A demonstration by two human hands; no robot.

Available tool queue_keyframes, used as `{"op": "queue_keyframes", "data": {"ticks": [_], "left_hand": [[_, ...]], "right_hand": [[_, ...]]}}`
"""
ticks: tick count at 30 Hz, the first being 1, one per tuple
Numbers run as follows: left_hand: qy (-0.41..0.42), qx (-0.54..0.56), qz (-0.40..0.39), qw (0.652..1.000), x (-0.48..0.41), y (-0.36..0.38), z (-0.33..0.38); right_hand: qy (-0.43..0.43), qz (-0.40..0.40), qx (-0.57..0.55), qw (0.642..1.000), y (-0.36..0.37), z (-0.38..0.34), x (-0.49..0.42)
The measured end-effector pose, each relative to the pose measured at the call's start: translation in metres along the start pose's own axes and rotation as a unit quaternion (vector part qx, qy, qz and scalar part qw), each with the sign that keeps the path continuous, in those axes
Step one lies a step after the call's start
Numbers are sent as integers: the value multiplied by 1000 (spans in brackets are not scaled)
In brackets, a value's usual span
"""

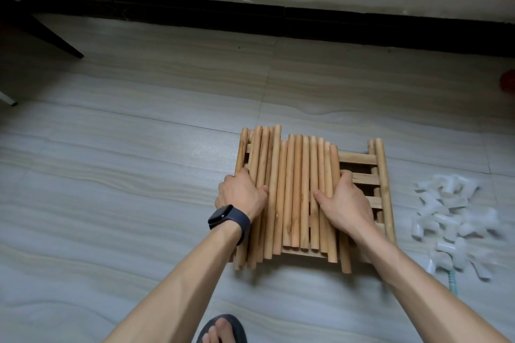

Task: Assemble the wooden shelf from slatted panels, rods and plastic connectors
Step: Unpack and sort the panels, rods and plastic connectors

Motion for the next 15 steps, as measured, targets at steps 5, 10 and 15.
{"op": "queue_keyframes", "data": {"ticks": [5, 10, 15], "left_hand": [[2, 39, -22, 999, -5, -7, 8], [-13, 52, -53, 997, -8, -9, 13], [-24, 126, -92, 988, -11, -13, 8]], "right_hand": [[11, -33, -26, 999, -4, 1, -2], [15, -46, -46, 998, -4, 1, -1], [21, -49, -68, 996, -6, 3, 0]]}}
Point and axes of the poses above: each hand's wrist, its own x-axis away from the middle knuckle, its own y-axis out of the palm, z = x × y, the point moved 3 cm from there along -x, towards the middle knuckle, and after that the axes turned 15 degrees about -z, right-handed, at the moved point
